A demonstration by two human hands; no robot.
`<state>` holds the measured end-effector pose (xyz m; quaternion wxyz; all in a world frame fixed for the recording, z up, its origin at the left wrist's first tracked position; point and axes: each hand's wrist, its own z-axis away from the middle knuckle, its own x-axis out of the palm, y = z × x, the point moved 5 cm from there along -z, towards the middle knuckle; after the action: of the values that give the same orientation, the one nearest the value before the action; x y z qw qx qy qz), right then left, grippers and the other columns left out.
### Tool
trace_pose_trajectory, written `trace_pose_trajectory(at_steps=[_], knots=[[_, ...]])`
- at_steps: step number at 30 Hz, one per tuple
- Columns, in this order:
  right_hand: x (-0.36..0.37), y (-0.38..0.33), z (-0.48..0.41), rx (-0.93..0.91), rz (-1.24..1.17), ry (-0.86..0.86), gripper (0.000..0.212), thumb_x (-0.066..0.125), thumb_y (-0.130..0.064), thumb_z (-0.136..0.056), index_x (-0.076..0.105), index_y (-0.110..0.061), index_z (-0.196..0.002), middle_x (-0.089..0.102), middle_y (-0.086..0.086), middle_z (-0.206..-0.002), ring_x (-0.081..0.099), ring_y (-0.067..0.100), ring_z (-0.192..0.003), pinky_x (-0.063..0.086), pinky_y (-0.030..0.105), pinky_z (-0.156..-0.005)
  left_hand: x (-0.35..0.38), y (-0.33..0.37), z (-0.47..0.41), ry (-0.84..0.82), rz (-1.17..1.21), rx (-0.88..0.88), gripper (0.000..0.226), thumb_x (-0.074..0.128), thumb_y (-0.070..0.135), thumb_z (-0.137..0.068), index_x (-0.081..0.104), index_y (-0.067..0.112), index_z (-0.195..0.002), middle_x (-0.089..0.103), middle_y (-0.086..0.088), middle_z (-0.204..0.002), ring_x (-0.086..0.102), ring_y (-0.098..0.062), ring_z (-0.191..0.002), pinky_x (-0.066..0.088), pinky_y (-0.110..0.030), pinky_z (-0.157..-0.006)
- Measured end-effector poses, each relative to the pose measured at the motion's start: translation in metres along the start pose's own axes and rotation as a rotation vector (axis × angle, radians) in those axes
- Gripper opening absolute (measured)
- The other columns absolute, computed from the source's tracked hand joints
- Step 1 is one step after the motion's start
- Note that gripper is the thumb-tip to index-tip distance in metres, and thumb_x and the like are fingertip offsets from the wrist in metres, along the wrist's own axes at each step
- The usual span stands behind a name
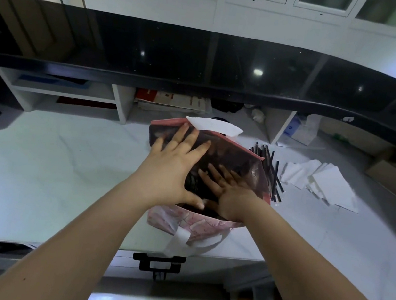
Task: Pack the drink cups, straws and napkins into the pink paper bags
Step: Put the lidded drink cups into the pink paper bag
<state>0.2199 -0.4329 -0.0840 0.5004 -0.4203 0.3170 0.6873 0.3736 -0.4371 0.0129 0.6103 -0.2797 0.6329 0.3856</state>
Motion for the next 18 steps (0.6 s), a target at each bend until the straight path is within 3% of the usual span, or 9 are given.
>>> trace_pose_trajectory(at_steps=[2, 4, 6, 7, 10, 13, 15, 18], knots=[[-0.014, 0.001, 0.004, -0.011, -0.055, -0.018, 0.074, 0.035, -0.059, -0.098, -0.012, -0.041, -0.152, -0.015, -0.005, -0.162, -0.01, 0.021, -0.15, -0.001, 0.042, -0.121, -0.008, 0.003, -0.001, 0.085, 0.023, 0.014, 0.098, 0.064, 0.064, -0.08, 0.008, 0.033, -0.155, 0.003, 0.003, -0.164, -0.007, -0.017, -0.15, 0.005, -0.047, -0.121], [-0.045, 0.002, 0.013, -0.006, -0.249, 0.053, 0.073, 0.052, -0.046, -0.096, 0.009, -0.041, -0.153, 0.017, -0.002, -0.161, 0.022, 0.024, -0.146, 0.023, 0.037, -0.116, -0.019, 0.005, -0.001, 0.174, 0.052, 0.031, 0.078, 0.06, 0.053, -0.088, 0.021, 0.032, -0.152, 0.023, 0.007, -0.16, 0.011, -0.016, -0.149, 0.015, -0.043, -0.118], [-0.084, 0.004, 0.033, 0.004, -0.446, 0.219, 0.059, 0.061, -0.033, -0.093, 0.037, -0.036, -0.146, 0.051, -0.006, -0.14, 0.051, 0.018, -0.125, 0.041, 0.028, -0.098, -0.031, 0.006, -0.001, 0.241, 0.056, 0.035, 0.064, 0.059, 0.047, -0.09, 0.034, 0.033, -0.147, 0.04, 0.009, -0.149, 0.029, -0.016, -0.139, 0.027, -0.04, -0.111], [-0.1, 0.006, 0.047, 0.019, -0.494, 0.31, 0.048, 0.063, -0.03, -0.092, 0.048, -0.035, -0.138, 0.058, -0.009, -0.127, 0.056, 0.013, -0.113, 0.044, 0.023, -0.09, -0.036, 0.006, -0.001, 0.269, 0.055, 0.036, 0.058, 0.058, 0.044, -0.091, 0.039, 0.033, -0.144, 0.046, 0.01, -0.143, 0.035, -0.016, -0.133, 0.031, -0.039, -0.107], [-0.122, 0.014, 0.095, 0.118, -0.596, 0.598, 0.029, 0.064, -0.026, -0.092, 0.063, -0.034, -0.12, 0.063, -0.016, -0.105, 0.056, 0.004, -0.091, 0.044, 0.019, -0.078, -0.048, 0.011, -0.002, 0.33, 0.101, 0.048, 0.04, 0.058, 0.035, -0.092, 0.055, 0.033, -0.132, 0.06, 0.009, -0.128, 0.048, -0.017, -0.119, 0.039, -0.036, -0.096], [-0.113, 0.019, 0.13, 0.24, -0.665, 0.839, 0.02, 0.065, -0.022, -0.092, 0.067, -0.028, -0.11, 0.066, -0.011, -0.1, 0.057, 0.009, -0.092, 0.047, 0.022, -0.077, -0.051, 0.029, -0.006, 0.361, 0.125, 0.096, 0.035, 0.058, 0.033, -0.092, 0.061, 0.03, -0.126, 0.065, 0.006, -0.119, 0.054, -0.018, -0.111, 0.044, -0.038, -0.094], [-0.099, 0.028, 0.14, 0.359, -0.562, 0.883, 0.018, 0.065, -0.019, -0.091, 0.069, -0.023, -0.109, 0.068, -0.004, -0.103, 0.058, 0.017, -0.095, 0.049, 0.029, -0.079, -0.051, 0.049, -0.012, 0.363, 0.142, 0.154, 0.031, 0.057, 0.034, -0.092, 0.063, 0.03, -0.122, 0.066, 0.006, -0.115, 0.056, -0.019, -0.107, 0.044, -0.041, -0.094], [-0.08, 0.047, 0.163, 0.517, -0.499, 0.936, 0.02, 0.065, -0.012, -0.089, 0.071, -0.018, -0.107, 0.07, -0.001, -0.103, 0.059, 0.022, -0.1, 0.048, 0.035, -0.085, -0.05, 0.087, -0.023, 0.38, 0.157, 0.258, 0.025, 0.052, 0.032, -0.093, 0.066, 0.027, -0.112, 0.066, 0.004, -0.107, 0.056, -0.021, -0.101, 0.042, -0.035, -0.083]])
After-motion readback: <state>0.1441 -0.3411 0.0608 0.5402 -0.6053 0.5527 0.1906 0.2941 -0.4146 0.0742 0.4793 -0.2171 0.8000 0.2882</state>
